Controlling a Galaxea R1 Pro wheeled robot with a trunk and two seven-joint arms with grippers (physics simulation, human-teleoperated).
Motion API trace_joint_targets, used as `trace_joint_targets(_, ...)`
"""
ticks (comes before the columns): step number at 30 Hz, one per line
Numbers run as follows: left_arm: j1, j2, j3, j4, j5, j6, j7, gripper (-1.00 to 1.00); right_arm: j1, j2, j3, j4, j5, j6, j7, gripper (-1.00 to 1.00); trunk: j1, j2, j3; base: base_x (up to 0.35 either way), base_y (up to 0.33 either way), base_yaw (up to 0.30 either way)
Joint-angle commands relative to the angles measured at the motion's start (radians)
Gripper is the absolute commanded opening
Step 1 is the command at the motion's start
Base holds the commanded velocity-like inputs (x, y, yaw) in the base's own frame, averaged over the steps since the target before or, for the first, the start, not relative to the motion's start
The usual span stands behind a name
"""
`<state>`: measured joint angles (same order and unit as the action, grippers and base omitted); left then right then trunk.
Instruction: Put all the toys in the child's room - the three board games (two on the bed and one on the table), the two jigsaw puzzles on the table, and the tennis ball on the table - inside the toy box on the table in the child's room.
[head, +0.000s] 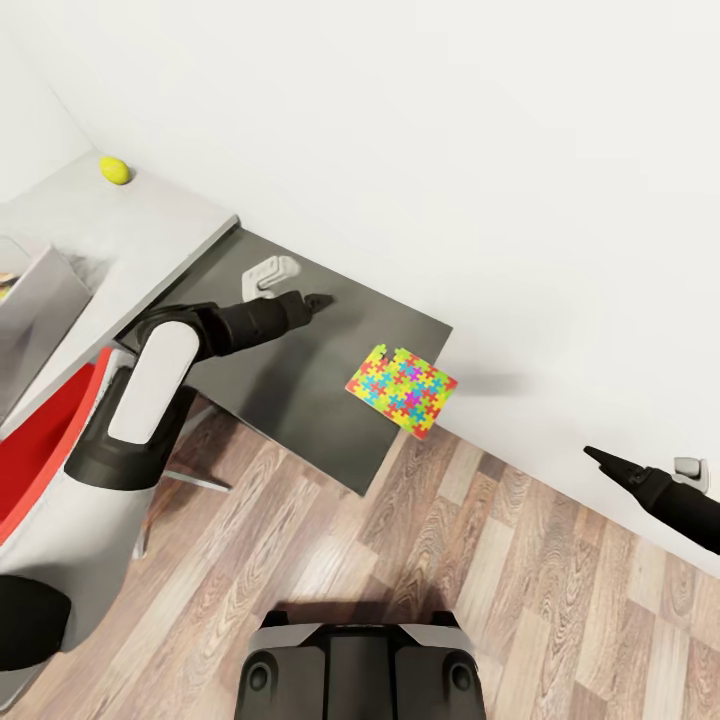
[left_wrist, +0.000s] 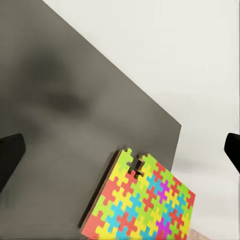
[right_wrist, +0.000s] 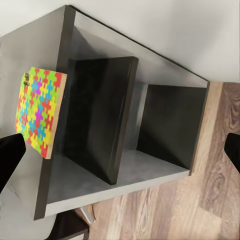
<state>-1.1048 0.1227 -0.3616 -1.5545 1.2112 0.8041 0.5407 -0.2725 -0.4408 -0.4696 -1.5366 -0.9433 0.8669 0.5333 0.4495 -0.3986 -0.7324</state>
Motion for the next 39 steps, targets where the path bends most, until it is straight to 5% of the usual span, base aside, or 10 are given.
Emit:
trace_joint_targets(1, -0.001, 0.001, -0.001, -0.001, 0.01, -0.001, 0.01, 1.0, -0.001, 0.0, -0.001, 0.0, 0.0, 0.007, 0.002, 1.0, 0.001, -0.002, -0.001, 0.0, 0.204, 0.0)
trace_joint_targets(19, -0.004, -0.034, -0.003, -0.024, 0.013, 0.01, 0.016, 1.0, -0.001, 0.002, -0.003, 0.003, 0.001, 0.002, 0.006, 1.0, 0.001, -0.002, -0.001, 0.074, 0.244, 0.0)
trace_joint_targets(30, -0.013, -0.1, -0.051, -0.024, 0.008, 0.013, 0.024, 1.0, -0.001, 0.002, -0.003, 0.003, 0.0, 0.004, 0.005, 1.0, 0.001, -0.002, -0.001, 0.026, 0.054, -0.059)
trace_joint_targets(39, -0.02, -0.198, -0.105, -0.027, 0.011, 0.014, 0.105, 1.0, -0.002, -0.001, -0.001, 0.029, -0.003, -0.002, 0.008, 1.0, 0.001, -0.002, -0.001, 0.005, 0.011, -0.155)
